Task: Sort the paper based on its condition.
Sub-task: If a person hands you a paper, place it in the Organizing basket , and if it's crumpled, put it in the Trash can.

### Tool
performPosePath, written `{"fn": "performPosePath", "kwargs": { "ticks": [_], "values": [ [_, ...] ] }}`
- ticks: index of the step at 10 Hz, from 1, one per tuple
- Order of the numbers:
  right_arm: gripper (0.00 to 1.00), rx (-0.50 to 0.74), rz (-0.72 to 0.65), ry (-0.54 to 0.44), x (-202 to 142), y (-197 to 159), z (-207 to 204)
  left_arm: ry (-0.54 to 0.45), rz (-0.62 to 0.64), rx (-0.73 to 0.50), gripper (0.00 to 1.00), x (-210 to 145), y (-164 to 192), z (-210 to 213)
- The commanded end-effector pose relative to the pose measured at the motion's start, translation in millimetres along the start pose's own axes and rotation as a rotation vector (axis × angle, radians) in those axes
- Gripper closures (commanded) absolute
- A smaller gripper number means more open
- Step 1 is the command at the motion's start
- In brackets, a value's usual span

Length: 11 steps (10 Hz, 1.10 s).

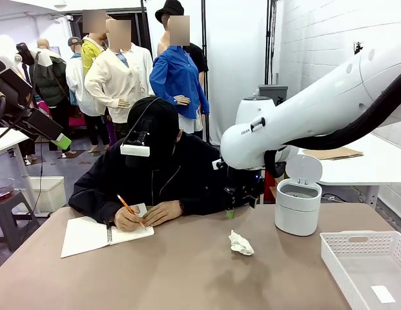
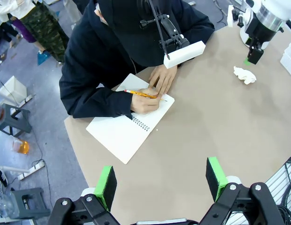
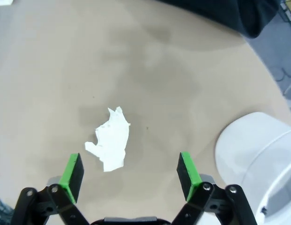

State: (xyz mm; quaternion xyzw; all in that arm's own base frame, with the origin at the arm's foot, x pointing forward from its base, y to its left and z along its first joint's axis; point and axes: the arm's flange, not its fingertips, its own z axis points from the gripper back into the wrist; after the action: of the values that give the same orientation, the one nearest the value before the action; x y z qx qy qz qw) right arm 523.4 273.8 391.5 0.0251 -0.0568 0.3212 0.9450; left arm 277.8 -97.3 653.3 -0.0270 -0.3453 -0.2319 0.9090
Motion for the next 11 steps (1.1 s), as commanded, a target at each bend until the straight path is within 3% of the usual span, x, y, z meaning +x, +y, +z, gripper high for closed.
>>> {"fn": "performPosePath", "kwargs": {
  "ticks": [1, 2, 3, 8, 11],
  "values": [
    [0.00, 0.040, -0.021, -0.018, -1, 4, -9, 0.000, 0.000, 0.001, 0.00, 0, 0, 0],
    [0.00, 0.198, -0.033, -0.027, 0, -1, 17, 0.000, 0.000, 0.001, 0.00, 0, 0, 0],
    [0.00, 0.009, -0.002, 0.007, -2, 2, -7, 0.000, 0.000, 0.001, 0.00, 0, 0, 0],
    [0.00, 0.035, 0.013, 0.005, 0, 2, -3, 0.000, 0.000, 0.001, 0.00, 0, 0, 0],
    [0.00, 0.046, -0.008, 0.089, 5, 12, -29, 0.000, 0.000, 0.001, 0.00, 0, 0, 0]
  ]
}}
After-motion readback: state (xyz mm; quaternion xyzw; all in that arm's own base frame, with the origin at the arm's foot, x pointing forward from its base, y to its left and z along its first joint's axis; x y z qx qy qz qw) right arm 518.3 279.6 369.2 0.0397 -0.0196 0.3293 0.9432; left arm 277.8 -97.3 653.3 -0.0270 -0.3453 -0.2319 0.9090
